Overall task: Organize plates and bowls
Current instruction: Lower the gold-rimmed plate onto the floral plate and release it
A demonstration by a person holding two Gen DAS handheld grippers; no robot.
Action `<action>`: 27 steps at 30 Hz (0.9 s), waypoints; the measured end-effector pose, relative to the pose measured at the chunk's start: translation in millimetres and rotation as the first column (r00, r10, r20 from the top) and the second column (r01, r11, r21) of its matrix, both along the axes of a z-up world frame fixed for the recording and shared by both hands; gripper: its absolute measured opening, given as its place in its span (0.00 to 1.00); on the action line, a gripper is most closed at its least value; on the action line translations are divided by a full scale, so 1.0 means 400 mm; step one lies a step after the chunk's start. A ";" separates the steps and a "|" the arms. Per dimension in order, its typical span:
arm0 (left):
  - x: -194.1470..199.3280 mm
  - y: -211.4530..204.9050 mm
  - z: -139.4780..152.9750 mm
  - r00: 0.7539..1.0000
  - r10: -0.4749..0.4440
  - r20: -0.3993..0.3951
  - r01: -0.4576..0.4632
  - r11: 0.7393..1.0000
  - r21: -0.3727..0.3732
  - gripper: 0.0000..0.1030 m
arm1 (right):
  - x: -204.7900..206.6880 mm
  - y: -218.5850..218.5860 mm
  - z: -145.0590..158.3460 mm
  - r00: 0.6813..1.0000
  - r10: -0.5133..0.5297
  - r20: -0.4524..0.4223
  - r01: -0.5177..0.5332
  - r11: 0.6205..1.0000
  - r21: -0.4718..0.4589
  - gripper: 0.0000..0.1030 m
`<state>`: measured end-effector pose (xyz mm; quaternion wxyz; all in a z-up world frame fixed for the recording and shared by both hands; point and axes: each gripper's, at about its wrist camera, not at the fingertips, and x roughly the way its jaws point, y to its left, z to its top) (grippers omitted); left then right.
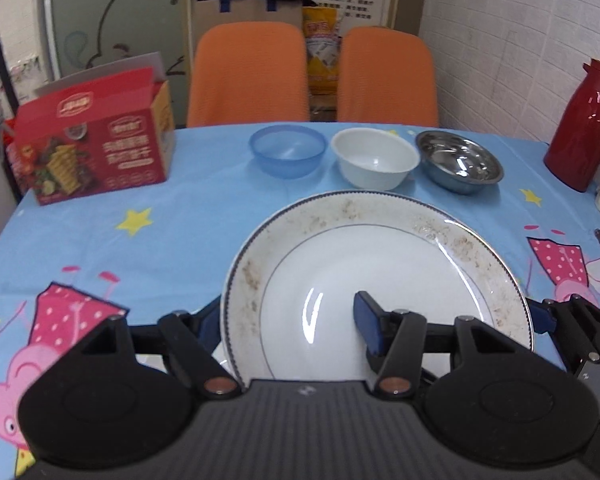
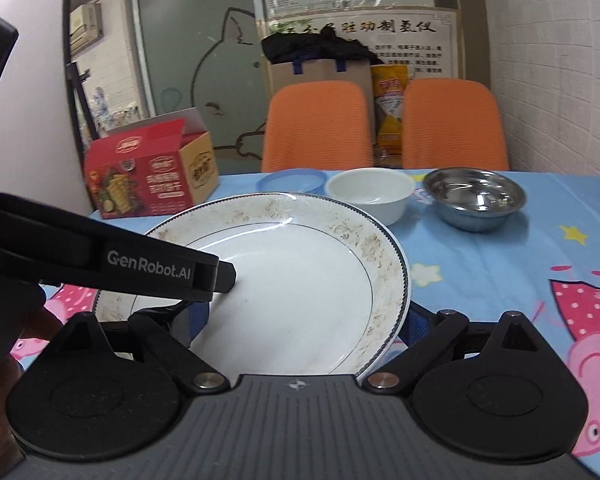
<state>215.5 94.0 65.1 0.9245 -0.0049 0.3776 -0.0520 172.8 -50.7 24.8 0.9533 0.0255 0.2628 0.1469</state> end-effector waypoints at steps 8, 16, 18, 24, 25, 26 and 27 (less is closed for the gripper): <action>-0.106 0.140 -0.063 0.992 0.118 -0.052 -0.119 0.993 -0.023 0.54 | -0.065 0.136 -0.045 0.987 0.145 -0.061 -0.147 0.989 -0.018 1.00; -0.092 0.181 -0.111 0.988 0.121 -0.092 -0.129 0.988 -0.086 0.55 | -0.073 0.169 -0.073 0.984 0.159 -0.084 -0.164 0.985 -0.049 1.00; -0.091 0.181 -0.112 0.991 0.109 -0.078 -0.115 0.990 -0.082 0.55 | -0.074 0.175 -0.072 0.983 0.163 -0.082 -0.169 0.983 -0.074 1.00; -0.106 0.179 -0.069 0.994 0.109 0.015 -0.108 0.993 -0.054 0.67 | -0.076 0.163 -0.057 0.987 0.145 -0.065 -0.150 0.984 -0.097 1.00; -0.105 0.182 -0.057 0.993 0.111 0.030 -0.109 0.992 -0.060 0.67 | -0.076 0.163 -0.060 0.987 0.143 -0.072 -0.151 0.982 -0.112 1.00; -0.103 0.183 -0.048 0.993 0.113 0.039 -0.110 0.992 -0.065 0.67 | -0.076 0.169 -0.064 0.985 0.149 -0.083 -0.160 0.978 -0.137 1.00; -0.100 0.183 -0.039 0.992 0.115 0.049 -0.112 0.991 -0.068 0.68 | -0.079 0.180 -0.070 0.983 0.159 -0.091 -0.173 0.968 -0.182 1.00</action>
